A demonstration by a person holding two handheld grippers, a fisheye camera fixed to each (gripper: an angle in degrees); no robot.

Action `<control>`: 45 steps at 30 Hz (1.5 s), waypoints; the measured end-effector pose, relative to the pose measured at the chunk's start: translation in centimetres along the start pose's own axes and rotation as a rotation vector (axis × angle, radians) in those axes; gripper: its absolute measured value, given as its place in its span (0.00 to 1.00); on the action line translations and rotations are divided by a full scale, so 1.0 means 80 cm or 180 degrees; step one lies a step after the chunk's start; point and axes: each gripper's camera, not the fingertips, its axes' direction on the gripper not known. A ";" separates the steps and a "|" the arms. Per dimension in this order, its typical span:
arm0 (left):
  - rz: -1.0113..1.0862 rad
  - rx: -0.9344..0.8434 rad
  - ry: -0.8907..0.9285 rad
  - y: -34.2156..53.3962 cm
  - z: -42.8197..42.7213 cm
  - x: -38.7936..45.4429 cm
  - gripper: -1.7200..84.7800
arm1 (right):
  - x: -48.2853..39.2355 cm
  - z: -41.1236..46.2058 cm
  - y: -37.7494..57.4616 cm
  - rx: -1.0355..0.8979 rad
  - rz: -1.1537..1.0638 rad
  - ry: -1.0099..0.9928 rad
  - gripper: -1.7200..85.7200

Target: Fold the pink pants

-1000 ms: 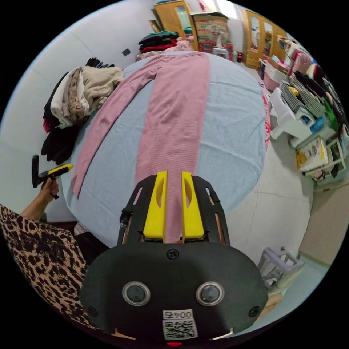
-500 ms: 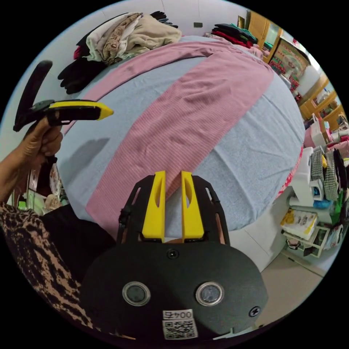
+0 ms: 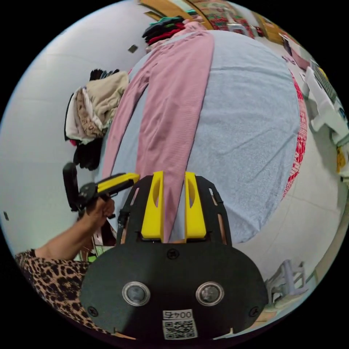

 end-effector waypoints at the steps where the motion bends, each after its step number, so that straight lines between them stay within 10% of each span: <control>1: -0.0038 0.0041 0.0057 0.000 0.006 0.000 0.02 | 0.002 -0.002 -0.005 -0.0011 0.0085 0.0006 0.08; 19: -0.0047 0.0241 0.0248 -0.021 0.059 0.029 0.02 | -0.039 -0.044 -0.022 -0.0157 0.0012 0.0628 0.03; 45: -0.0976 -0.0041 -0.0555 -0.077 0.079 0.083 0.02 | -0.243 -0.102 -0.205 -0.0880 -0.2702 0.1135 0.16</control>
